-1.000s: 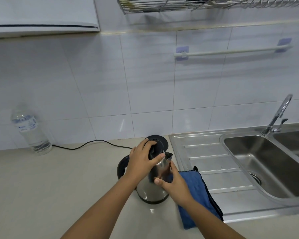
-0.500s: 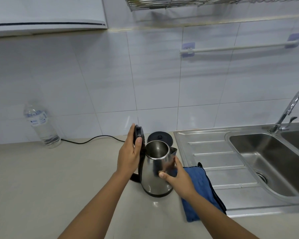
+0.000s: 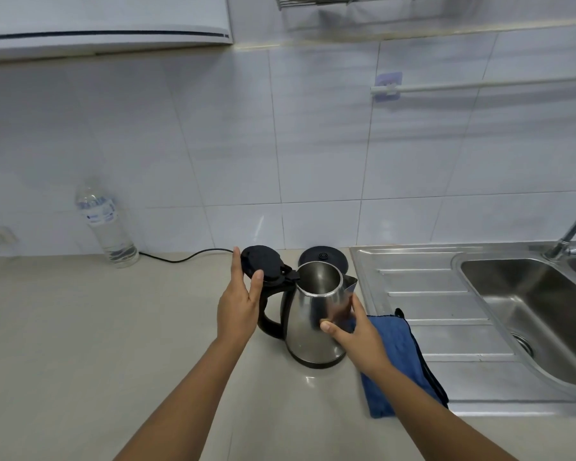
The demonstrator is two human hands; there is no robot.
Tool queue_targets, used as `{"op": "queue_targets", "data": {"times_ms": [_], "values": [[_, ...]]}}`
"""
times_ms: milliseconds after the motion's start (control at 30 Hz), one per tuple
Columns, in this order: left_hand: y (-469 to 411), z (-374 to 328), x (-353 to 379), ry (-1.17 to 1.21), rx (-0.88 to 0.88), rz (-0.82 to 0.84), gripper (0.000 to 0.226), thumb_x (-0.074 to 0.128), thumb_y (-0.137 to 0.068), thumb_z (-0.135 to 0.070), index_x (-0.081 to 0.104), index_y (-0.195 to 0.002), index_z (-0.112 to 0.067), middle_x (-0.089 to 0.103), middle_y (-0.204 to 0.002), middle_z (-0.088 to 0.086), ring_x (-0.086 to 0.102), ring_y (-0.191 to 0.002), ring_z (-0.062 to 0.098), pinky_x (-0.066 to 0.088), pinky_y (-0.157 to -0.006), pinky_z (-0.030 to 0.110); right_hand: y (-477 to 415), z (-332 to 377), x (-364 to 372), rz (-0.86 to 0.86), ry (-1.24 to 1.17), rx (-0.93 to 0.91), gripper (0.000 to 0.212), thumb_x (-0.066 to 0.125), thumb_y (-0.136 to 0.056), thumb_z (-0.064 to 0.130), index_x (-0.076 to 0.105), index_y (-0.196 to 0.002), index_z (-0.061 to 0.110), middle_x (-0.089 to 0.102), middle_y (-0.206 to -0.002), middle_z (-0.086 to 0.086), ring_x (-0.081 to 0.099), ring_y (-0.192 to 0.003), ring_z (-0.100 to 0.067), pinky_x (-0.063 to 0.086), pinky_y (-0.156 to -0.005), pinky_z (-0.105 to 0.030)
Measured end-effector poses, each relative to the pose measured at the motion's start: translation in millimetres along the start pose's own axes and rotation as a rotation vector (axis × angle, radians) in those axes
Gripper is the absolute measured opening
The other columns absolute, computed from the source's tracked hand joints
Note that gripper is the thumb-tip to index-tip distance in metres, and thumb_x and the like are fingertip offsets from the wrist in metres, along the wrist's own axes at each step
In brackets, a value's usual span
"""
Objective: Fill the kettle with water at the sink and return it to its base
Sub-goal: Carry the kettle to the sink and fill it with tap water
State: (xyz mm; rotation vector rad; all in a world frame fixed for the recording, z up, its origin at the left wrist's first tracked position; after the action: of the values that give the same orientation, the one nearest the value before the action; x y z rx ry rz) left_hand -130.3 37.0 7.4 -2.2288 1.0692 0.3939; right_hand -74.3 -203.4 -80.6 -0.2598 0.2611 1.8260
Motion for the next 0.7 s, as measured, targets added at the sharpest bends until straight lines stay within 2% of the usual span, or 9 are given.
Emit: {"op": "queue_targets", "data": {"times_ms": [67,133,200,267,333,467,567,700], "values": [[1.9,0.4,3.8,0.041,0.018,0.025,0.082,0.030,-0.080,-0.080,-0.003,-0.147,-0.048,0.050,-0.121,-0.024,0.054,-0.086,0.004,0.041,-0.065,0.022,0.0,-0.6,0.6,0.003,0.008,0.005,0.109,0.076,-0.061,0.076,0.024,-0.153,0.047,0.054,-0.135,0.018,0.051,-0.129,-0.015,0.049,-0.102,-0.039],[5.3,3.9,9.5,0.093,0.042,0.055,0.085,0.040,-0.078,-0.079,0.001,-0.148,-0.048,0.044,-0.131,-0.036,0.053,-0.099,-0.004,0.040,-0.071,0.012,0.2,-1.2,1.1,0.003,0.014,0.011,0.104,0.077,-0.066,0.069,0.023,-0.153,0.046,0.052,-0.135,0.020,0.049,-0.127,-0.013,0.049,-0.101,-0.037],[8.7,8.3,16.1,0.120,0.053,0.091,0.080,0.048,-0.079,-0.075,0.015,-0.146,-0.048,0.051,-0.124,-0.038,0.055,-0.102,-0.008,0.041,-0.074,0.013,0.6,-0.4,0.8,-0.001,0.018,0.004,0.103,0.076,-0.066,0.069,0.024,-0.152,0.046,0.050,-0.131,0.022,0.047,-0.123,-0.009,0.047,-0.098,-0.033],[9.6,12.4,22.3,0.134,0.061,0.128,0.065,0.053,-0.081,-0.071,0.031,-0.137,-0.049,0.058,-0.112,-0.035,0.057,-0.100,-0.008,0.042,-0.074,0.012,0.9,0.2,0.8,-0.002,0.010,0.003,0.102,0.077,-0.067,0.067,0.025,-0.152,0.045,0.050,-0.131,0.023,0.046,-0.122,-0.008,0.047,-0.101,-0.035],[8.5,17.2,27.4,0.131,0.076,0.168,0.050,0.055,-0.083,-0.068,0.038,-0.127,-0.054,0.062,-0.105,-0.033,0.059,-0.096,-0.008,0.042,-0.071,0.008,0.5,0.1,0.7,-0.003,0.004,0.002,0.097,0.079,-0.072,0.061,0.026,-0.152,0.047,0.052,-0.132,0.023,0.047,-0.123,-0.008,0.047,-0.103,-0.037],[7.2,38.3,40.1,0.122,0.030,0.292,0.040,0.052,-0.081,-0.071,0.036,-0.116,-0.061,0.053,-0.114,-0.041,0.051,-0.105,-0.015,0.040,-0.075,0.004,0.4,0.0,1.8,0.000,-0.021,-0.003,0.095,0.079,-0.071,0.062,0.027,-0.150,0.049,0.055,-0.134,0.023,0.050,-0.127,-0.009,0.049,-0.104,-0.038],[4.6,53.6,47.3,0.115,-0.061,0.329,0.053,0.046,-0.078,-0.077,0.034,-0.119,-0.046,0.050,-0.111,-0.036,0.050,-0.099,-0.014,0.038,-0.072,0.009,0.3,0.2,2.3,-0.009,-0.030,-0.008,0.094,0.079,-0.068,0.065,0.029,-0.147,0.055,0.055,-0.128,0.034,0.051,-0.126,-0.004,0.048,-0.103,-0.034],[1.6,63.0,53.2,0.090,-0.098,0.315,0.040,0.042,-0.087,-0.064,0.035,-0.116,-0.038,0.054,-0.102,-0.026,0.053,-0.091,-0.002,0.038,-0.069,0.012,2.2,2.2,2.6,-0.019,-0.037,0.015,0.080,0.079,-0.069,0.063,0.027,-0.128,0.077,0.053,-0.116,0.053,0.051,-0.111,0.020,0.046,-0.093,-0.019]]}}
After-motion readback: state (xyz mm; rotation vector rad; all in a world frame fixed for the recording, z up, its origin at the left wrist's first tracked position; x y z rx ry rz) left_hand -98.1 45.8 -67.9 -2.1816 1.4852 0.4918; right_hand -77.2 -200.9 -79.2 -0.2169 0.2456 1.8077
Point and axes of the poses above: each hand's wrist, its own y-axis away from the middle knuckle, its own x-axis out of the palm, z = x × y, the point moved 5 cm from there along -y, towards the middle knuckle
